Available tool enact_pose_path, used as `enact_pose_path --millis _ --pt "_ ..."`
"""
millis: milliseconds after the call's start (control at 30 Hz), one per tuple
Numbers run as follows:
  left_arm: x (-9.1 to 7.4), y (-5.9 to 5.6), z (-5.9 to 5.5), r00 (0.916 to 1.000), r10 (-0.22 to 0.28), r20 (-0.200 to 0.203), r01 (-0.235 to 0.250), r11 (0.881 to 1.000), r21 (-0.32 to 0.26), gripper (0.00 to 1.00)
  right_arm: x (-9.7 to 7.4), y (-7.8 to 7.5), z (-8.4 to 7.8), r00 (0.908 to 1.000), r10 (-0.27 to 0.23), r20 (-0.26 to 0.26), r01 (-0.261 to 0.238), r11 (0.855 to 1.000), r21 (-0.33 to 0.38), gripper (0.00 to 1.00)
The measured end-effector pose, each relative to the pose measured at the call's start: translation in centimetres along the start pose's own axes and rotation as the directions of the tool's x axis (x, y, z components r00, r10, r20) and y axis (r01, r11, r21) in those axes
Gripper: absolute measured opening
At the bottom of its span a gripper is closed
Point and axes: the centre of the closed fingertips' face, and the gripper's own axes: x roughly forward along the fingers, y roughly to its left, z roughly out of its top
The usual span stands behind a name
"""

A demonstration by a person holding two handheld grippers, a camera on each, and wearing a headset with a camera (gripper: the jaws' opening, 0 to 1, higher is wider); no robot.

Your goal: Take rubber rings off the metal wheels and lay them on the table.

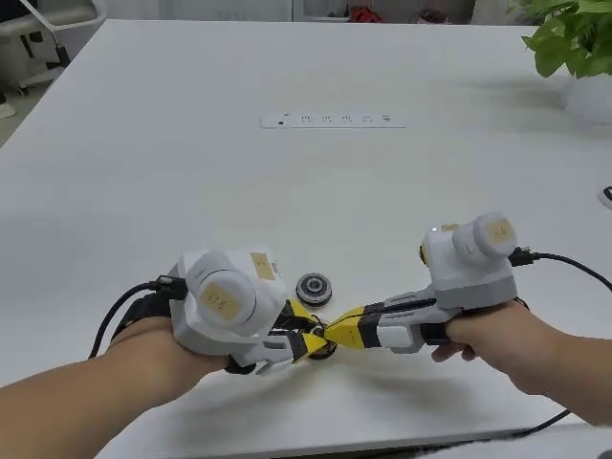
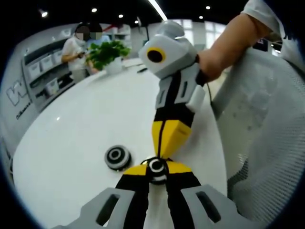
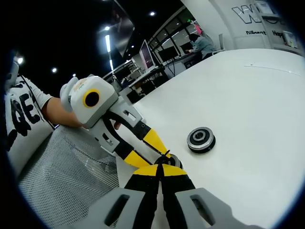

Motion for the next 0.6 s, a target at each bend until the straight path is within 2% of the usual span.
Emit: enact_pose_path --millis 267,600 --pt "-0.2 -0.24 0.22 1.0 0.002 0.005 -0.002 1.0 0.0 0.14 -0.02 -0.05 0.08 1.0 0.0 0.003 0.0 1.0 -0.002 0.0" --pt "-0.18 -0.1 0.19 0.9999 -0.007 -0.008 0.007 1.0 0.008 0.14 -0.09 -0.06 0.26 1.0 -0.001 0.01 0.001 1.0 0.0 0.0"
